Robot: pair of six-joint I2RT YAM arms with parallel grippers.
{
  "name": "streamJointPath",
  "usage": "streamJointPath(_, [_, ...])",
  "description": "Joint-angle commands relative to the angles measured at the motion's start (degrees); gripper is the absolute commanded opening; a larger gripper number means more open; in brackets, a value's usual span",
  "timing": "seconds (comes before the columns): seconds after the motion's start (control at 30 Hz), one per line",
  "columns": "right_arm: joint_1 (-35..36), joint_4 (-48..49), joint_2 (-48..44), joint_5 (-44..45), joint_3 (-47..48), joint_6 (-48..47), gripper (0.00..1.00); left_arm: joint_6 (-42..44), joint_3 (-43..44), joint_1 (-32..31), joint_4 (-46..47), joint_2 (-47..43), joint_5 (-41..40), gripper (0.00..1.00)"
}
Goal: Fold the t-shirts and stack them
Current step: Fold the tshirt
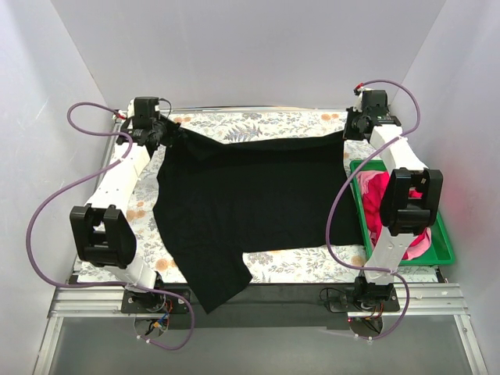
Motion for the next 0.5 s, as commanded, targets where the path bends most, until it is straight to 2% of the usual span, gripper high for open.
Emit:
streamJointPath(0.0, [-0.31,-0.73,-3.22,2.07,-1.12,0.57,0.01,-1.28,-2.96,0.36,-1.47,-5.14,1.53,0.0])
streamJointPath(0.47, [-0.23,-3.01,-4.8,3.74,-7.45,2.67,0.01,-1.45,-11.31,0.36,-2.61,-12.79,0.75,0.0])
